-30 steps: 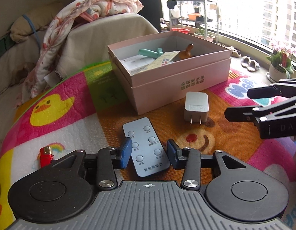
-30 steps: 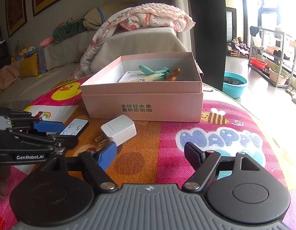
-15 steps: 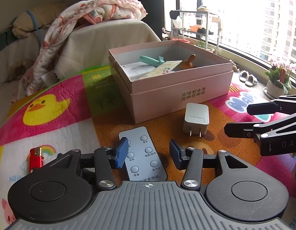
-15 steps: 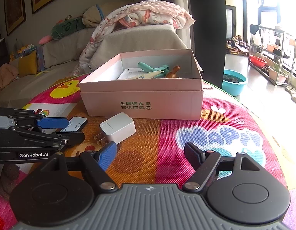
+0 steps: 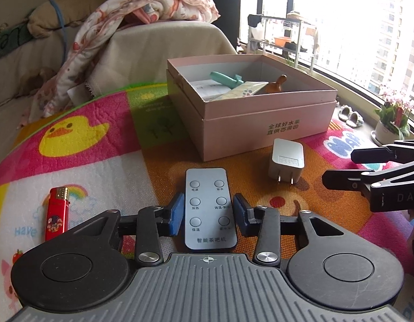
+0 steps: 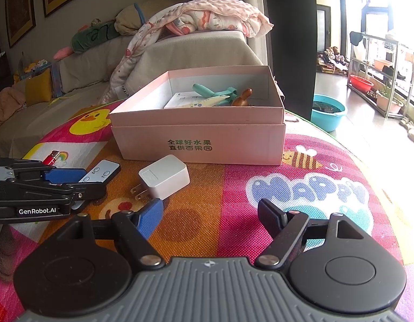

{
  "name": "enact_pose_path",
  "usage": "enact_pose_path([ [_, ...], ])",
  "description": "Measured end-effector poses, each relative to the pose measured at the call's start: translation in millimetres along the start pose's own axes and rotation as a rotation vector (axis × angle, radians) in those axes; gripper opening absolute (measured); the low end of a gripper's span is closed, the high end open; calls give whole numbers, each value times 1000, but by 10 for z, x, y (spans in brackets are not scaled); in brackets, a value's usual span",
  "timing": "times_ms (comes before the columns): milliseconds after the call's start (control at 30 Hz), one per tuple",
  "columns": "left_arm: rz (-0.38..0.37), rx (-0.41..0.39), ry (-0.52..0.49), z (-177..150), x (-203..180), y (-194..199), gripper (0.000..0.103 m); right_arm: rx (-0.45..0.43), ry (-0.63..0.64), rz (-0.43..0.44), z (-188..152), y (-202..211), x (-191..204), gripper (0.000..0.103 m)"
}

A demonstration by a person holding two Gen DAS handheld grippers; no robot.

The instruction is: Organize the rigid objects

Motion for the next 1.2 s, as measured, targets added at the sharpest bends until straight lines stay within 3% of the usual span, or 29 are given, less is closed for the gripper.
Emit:
enact_pose_path([
  [133,-62,-2,-18,-158,-139,218,43,17,5,-3,-3,-25,11,78],
  [267,-61,-21,-58,-359,-219,445,44,27,39,22,32,-41,136,78],
  [567,-88,-16,-21,-427,-174,509,44,85,71,82,199,-370,534,77],
  [700,-103,-20,-3,-424,-154,517,44,102,91,69,218,-509,574,47],
  [767,-113,-22,3,-422,-151,522,44,99,100,63,226,-498,559,38],
  [1067,-148,-24,-18,-414,-290,533,43,116,188,68,-2,-140,384,32],
  [1200,-149,-23,-17,-412,-321,523,44,89,205,-25,-7,-37,166,39],
])
Point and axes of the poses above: each gripper's, at about its wrist camera, not at the fingertips, and y roughly against the way its jaws point, x to its left, z to its top, the point moved 10 cm from there along -y, roughly the way its jaws point, and after that the axes turned 8 degrees about z, right-handed, at the moved point
